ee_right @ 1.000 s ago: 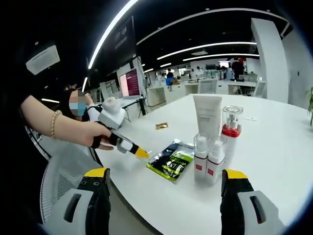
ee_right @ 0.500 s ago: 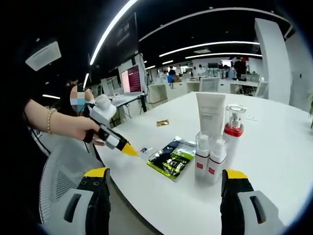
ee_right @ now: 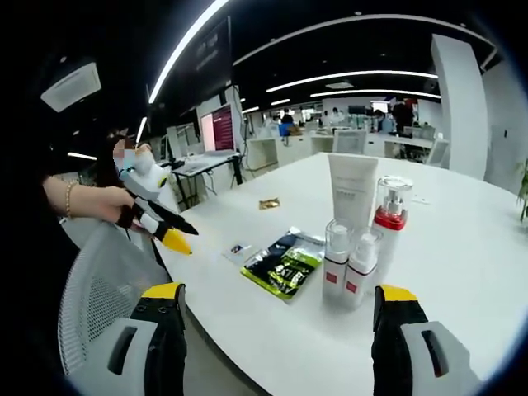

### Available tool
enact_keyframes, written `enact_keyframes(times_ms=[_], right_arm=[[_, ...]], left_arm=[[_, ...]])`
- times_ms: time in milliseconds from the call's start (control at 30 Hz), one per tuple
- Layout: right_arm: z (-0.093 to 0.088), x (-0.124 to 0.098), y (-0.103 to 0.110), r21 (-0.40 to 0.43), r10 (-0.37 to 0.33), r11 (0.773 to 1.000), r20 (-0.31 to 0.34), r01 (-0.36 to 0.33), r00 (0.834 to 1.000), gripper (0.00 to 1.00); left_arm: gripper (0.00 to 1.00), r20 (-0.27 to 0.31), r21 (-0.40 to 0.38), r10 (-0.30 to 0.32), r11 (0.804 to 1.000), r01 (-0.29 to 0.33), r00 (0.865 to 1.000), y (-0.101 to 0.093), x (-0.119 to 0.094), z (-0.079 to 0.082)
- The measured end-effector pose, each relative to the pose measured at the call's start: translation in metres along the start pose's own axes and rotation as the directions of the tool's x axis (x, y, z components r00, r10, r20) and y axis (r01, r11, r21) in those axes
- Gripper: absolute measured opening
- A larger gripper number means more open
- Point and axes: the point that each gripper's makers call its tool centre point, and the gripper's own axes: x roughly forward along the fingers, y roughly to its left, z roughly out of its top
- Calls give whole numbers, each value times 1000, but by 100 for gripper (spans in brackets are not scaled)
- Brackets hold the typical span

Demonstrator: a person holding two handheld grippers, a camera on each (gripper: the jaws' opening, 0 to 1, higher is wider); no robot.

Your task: Arrange the skincare products in the storage area until every visible bottle or jar stands upright without overlapping.

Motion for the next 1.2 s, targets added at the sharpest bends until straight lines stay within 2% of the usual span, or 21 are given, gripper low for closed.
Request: enact_keyframes(times_ms=[200,333,467,667,800,833,867,933,1033,1200], right_arm=[[-4,1,-4,-5,-14,1000,-14,14,1000,99],[-4,1,-8,17,-20,1000,-11,21,1000,99],[-4,2,-8,29,-24,999,-12,25,1000,99],[-5,3,-8,26,-22,999,-17,23,1000,99],[-5,3,-9,25,-22,999,-19,22,1000,99],[-5,2,-8,26,-22,999,-18,22,1000,99],[-5,2,-8,25,-21,999,-18,22,1000,99],[-5,3,-8,24,-21,999,-20,22,1000,99],[-6,3,-7,19,-18,1000,-24,19,1000,99],[-6,3,-6,16,-17,1000,-28,18,999,99]], left_arm=[[87,6,24,-43,999,42,999,-4,-19,-2],[94,77,25,-65,998,63,995,-2,-31,16],[99,159,0,-80,997,81,984,-8,-44,34],[99,208,0,-78,997,80,975,-14,-51,40],[99,224,3,-73,997,74,972,-21,-44,35],[99,219,6,-72,997,72,973,-21,-42,33],[98,181,21,-65,998,62,981,-18,-41,28],[97,213,37,-43,999,36,976,-13,-40,34],[96,196,22,-59,998,56,979,-16,-39,30],[95,189,7,-48,999,48,981,-17,-38,28]])
